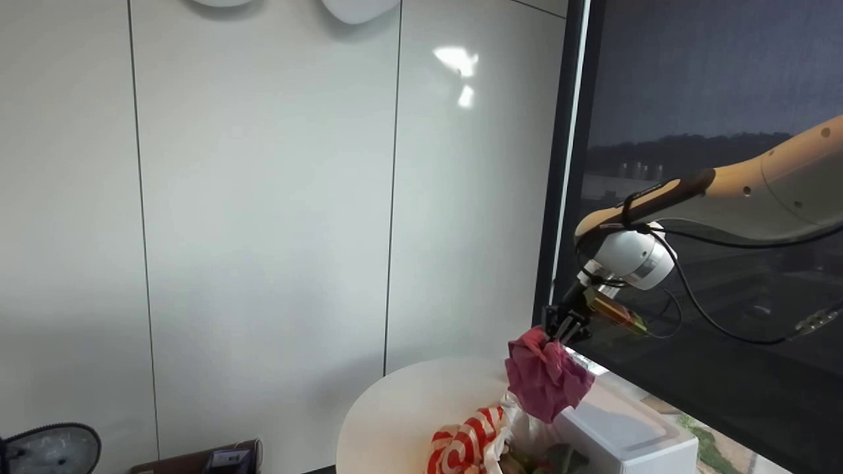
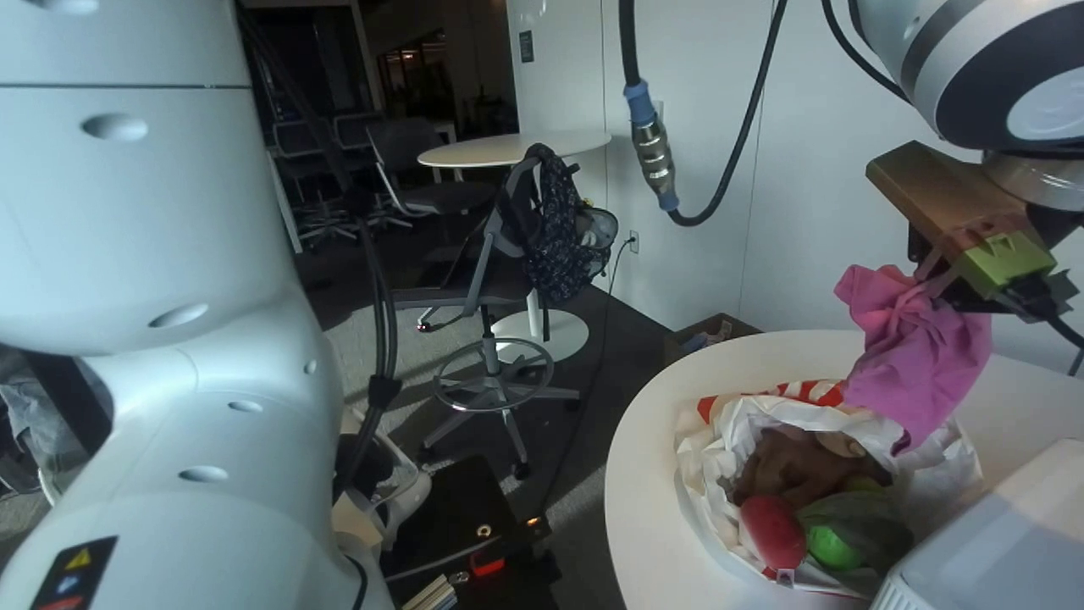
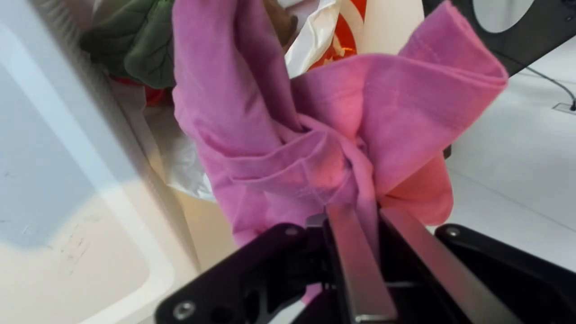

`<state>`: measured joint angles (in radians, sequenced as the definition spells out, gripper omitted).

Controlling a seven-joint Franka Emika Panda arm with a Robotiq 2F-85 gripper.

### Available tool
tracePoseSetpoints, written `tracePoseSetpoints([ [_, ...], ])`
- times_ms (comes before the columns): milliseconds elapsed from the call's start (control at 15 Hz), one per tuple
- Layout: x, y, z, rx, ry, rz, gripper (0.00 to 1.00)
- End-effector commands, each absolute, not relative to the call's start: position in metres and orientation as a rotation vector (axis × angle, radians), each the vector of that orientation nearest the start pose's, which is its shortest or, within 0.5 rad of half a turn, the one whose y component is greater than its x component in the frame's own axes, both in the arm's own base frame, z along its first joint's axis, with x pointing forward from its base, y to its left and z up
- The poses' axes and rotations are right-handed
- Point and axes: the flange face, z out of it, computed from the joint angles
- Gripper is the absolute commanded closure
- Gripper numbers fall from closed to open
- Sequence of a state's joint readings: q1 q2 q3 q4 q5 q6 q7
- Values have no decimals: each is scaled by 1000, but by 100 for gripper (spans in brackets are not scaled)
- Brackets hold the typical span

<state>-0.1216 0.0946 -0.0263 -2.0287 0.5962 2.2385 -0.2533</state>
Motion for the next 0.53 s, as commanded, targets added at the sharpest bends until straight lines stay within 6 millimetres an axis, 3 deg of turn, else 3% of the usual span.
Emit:
tracePoseSetpoints([
  [0, 569, -65, 405, -2602, 189, -75, 93],
  [467, 562, -47, 307, -2670, 161, 392, 93],
])
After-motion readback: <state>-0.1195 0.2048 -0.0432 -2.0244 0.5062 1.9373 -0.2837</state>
